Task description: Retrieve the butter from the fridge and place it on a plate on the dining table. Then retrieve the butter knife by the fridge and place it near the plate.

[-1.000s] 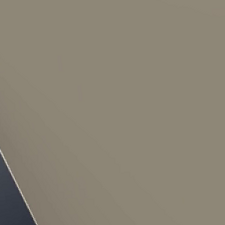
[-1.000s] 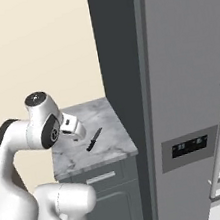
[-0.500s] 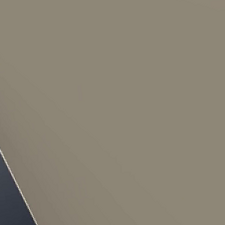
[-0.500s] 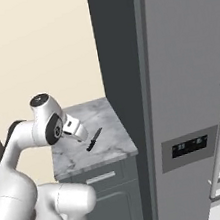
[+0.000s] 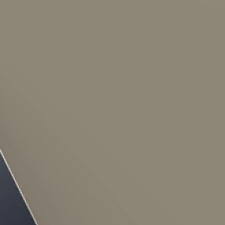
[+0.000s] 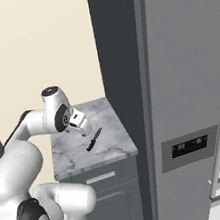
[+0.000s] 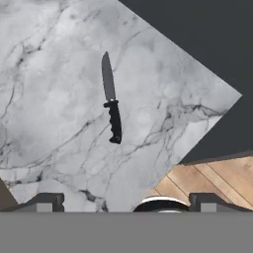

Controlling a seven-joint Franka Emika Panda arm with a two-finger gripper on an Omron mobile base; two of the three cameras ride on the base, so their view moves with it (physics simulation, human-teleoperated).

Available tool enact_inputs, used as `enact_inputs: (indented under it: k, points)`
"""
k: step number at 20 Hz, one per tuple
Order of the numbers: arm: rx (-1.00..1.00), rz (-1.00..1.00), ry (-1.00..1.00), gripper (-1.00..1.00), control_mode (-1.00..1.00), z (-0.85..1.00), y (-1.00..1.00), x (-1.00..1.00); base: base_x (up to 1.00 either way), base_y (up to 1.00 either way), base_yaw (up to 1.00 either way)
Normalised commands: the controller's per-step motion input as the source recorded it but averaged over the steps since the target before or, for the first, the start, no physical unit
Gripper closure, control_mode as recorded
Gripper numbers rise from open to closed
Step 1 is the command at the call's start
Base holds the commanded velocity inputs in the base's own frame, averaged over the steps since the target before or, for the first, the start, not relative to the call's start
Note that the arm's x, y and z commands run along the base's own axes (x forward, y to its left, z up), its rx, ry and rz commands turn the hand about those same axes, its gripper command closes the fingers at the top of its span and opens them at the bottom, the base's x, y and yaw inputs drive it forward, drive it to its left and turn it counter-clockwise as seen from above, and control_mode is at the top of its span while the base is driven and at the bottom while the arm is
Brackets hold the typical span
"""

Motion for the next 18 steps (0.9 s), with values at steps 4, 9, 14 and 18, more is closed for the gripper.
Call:
enact_inputs:
  k: [4,9,14,18]
  points:
    - [0.0,0.0,0.13,-1.0,-1.0,-0.16,0.0,0.37,0.0,0.0,0.0]
    - [0.0,0.0,0.04,-1.0,-1.0,-0.24,0.0,0.08,0.0,0.0,0.0]
    - [0.0,0.0,0.0,-1.0,-1.0,-0.35,0.0,0.01,0.0,0.0,0.0]
    - [0.0,0.0,-0.01,-1.0,-1.0,-0.48,0.0,0.08,0.0,0.0,0.0]
